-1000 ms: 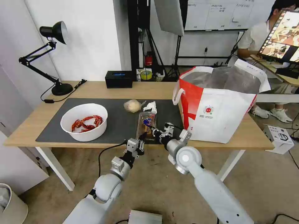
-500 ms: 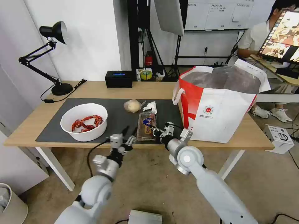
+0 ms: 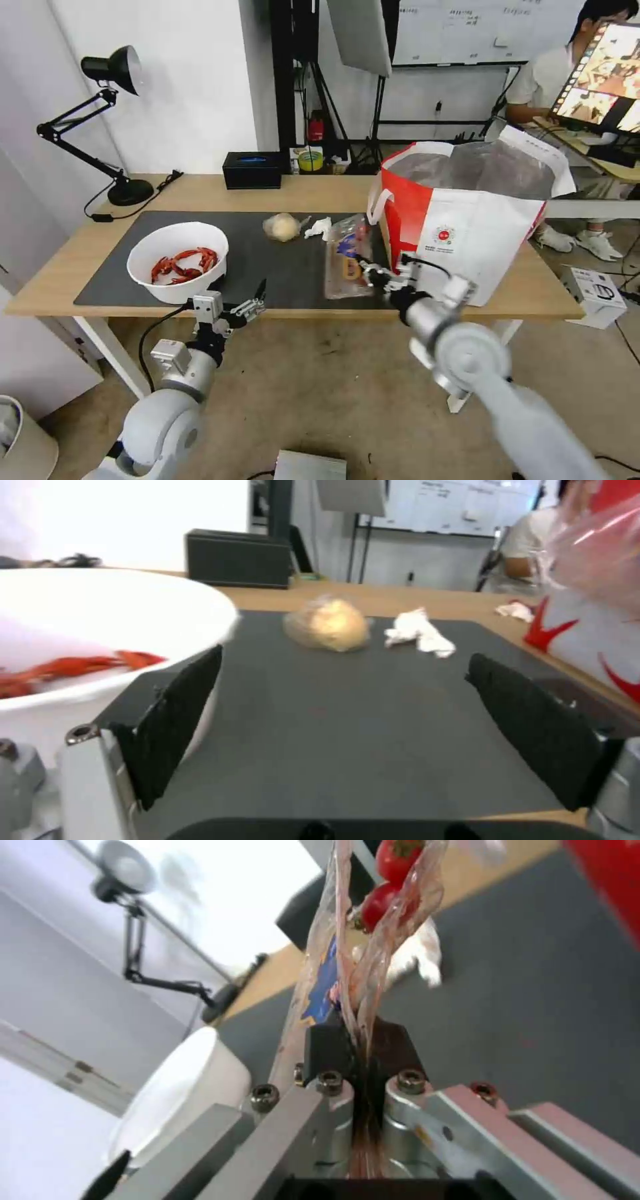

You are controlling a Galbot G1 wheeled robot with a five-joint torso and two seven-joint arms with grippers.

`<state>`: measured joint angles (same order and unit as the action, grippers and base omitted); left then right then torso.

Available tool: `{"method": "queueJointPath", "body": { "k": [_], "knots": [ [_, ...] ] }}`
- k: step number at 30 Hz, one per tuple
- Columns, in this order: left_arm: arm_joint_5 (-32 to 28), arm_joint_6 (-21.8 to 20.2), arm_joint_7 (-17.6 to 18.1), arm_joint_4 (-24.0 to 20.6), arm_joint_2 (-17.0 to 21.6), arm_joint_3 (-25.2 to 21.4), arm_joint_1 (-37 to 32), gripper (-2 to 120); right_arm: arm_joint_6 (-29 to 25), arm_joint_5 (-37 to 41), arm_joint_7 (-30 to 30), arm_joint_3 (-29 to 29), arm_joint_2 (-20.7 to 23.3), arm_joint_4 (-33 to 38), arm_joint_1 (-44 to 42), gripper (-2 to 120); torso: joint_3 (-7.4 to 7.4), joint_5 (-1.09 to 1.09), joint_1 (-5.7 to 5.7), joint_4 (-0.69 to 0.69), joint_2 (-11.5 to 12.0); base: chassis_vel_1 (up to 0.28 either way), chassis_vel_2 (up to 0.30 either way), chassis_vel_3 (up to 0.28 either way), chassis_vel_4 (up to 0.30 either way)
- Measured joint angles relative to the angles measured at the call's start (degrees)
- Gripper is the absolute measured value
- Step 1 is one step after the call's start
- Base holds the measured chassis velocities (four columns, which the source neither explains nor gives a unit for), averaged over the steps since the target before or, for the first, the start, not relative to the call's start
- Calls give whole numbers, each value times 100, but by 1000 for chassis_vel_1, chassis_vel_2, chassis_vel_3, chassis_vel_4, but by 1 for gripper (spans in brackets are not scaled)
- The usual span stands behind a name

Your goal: Pick up the trash from the table and place it into the takeout bag.

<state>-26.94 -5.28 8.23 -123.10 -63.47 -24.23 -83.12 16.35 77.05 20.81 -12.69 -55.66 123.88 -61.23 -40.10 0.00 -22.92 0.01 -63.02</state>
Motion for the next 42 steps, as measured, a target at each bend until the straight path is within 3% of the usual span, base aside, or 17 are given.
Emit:
{"method": "queueJointPath", "body": {
  "k": [12,25,34,40,42],
  "knots": [
    [332,26,-185,-302,-208,-682,-738,100,-140,454,-449,-1092,565,672,-454,0,0,2,1,-1,0,0,0,0,0],
    [585,186,-413,-448,-467,-1066,-1214,100,-499,857,-811,-2135,979,812,-343,0,0,1,0,-1,0,0,0,0,0],
    [646,243,-477,-474,-529,-1225,-1342,100,-857,1608,-353,-2569,1381,433,324,0,-1,1,0,-2,0,0,0,0,0],
    [646,262,-487,-520,-577,-1316,-1393,100,-859,2008,-52,-2567,1635,98,771,0,0,1,0,-1,0,0,0,0,0],
    [646,266,-489,-545,-628,-1369,-1416,100,-801,2285,300,-2394,1758,-194,1188,0,-1,1,0,-1,0,0,0,0,0]
  ]
}}
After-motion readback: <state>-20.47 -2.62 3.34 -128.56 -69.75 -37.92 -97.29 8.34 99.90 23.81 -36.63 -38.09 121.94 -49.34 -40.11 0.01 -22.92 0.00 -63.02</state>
